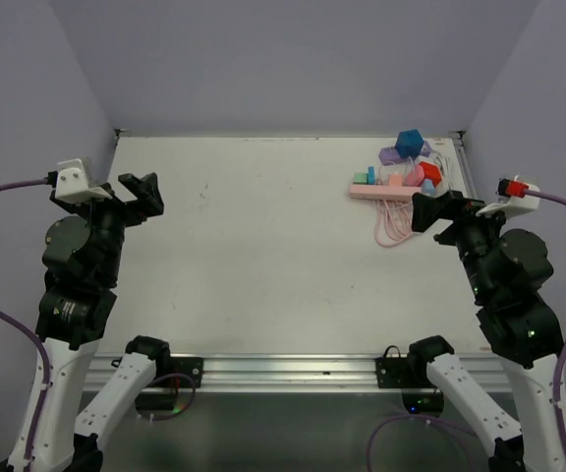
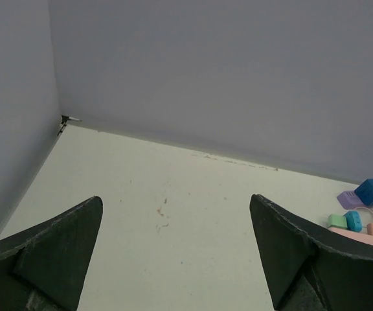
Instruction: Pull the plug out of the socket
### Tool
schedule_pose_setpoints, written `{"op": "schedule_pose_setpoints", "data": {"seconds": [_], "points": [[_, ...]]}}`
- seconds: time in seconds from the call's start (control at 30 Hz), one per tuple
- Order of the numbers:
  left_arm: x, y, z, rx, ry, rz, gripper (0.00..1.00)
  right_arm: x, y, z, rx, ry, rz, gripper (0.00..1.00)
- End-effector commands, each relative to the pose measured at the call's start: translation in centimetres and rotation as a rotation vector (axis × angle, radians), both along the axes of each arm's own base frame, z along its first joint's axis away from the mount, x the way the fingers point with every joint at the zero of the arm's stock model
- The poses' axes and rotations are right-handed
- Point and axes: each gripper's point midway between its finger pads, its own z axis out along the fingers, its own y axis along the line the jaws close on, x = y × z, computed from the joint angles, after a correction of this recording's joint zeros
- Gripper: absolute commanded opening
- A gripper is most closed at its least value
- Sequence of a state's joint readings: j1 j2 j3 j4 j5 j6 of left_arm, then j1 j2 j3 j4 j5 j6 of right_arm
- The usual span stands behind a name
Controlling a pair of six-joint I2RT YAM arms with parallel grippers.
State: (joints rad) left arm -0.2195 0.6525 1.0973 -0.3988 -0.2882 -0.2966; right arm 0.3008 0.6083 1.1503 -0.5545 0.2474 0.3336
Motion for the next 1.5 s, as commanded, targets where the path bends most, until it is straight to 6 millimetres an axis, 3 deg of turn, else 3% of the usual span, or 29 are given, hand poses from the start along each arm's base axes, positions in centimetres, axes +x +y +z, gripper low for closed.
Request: {"op": "schedule_pose_setpoints", "data": {"seconds": [0.0, 0.23, 0.37, 0.47, 0.5, 0.67, 0.83, 0.93, 0.97, 1.17, 1.23, 1.4, 1.47], "points": [[0.2, 0.0, 0.1, -0.021, -0.013, 0.010, 1.00, 0.9, 0.2, -0.3, 0.034, 0.012, -0.016, 0.99], [0.5, -0.3, -2.0, -0.041, 0.037, 0.002, 1.00, 3.3, 1.3, -2.8, 0.065, 0.116, -0.015, 0.99], [0.8, -1.0, -4.2, -0.056, 0.093, -0.024, 1.00, 5.6, 1.6, -5.5, 0.141, 0.222, -0.087, 0.99], [1.1, -1.8, -5.8, -0.058, 0.136, -0.063, 1.00, 7.1, 0.8, -7.3, 0.169, 0.282, -0.189, 0.99], [1.1, -1.9, -6.4, -0.059, 0.157, -0.068, 1.00, 8.3, 0.1, -8.8, 0.162, 0.327, -0.263, 0.99], [1.0, -2.8, -8.6, -0.077, 0.217, -0.110, 1.00, 11.2, -2.0, -12.7, 0.203, 0.393, -0.480, 0.99], [0.8, -3.6, -9.9, -0.100, 0.239, -0.145, 1.00, 15.7, -3.5, -17.3, 0.362, 0.475, -0.621, 0.99], [0.7, -3.8, -10.6, -0.110, 0.259, -0.156, 1.00, 18.0, -3.4, -18.3, 0.454, 0.468, -0.674, 0.99], [0.6, -3.8, -10.8, -0.110, 0.263, -0.155, 1.00, 19.0, -3.4, -19.9, 0.487, 0.488, -0.713, 0.99], [0.5, -3.6, -11.6, -0.114, 0.286, -0.138, 1.00, 23.4, -3.4, -23.9, 0.618, 0.504, -0.818, 0.95], [0.4, -3.5, -11.8, -0.116, 0.292, -0.133, 1.00, 24.5, -3.3, -23.9, 0.649, 0.490, -0.835, 0.93], [0.4, -3.1, -12.3, -0.117, 0.308, -0.109, 1.00, 26.1, -3.2, -27.4, 0.713, 0.540, -0.898, 0.90], [0.5, -2.9, -12.3, -0.116, 0.310, -0.098, 1.00, 26.5, -3.3, -27.7, 0.728, 0.543, -0.914, 0.89]]}}
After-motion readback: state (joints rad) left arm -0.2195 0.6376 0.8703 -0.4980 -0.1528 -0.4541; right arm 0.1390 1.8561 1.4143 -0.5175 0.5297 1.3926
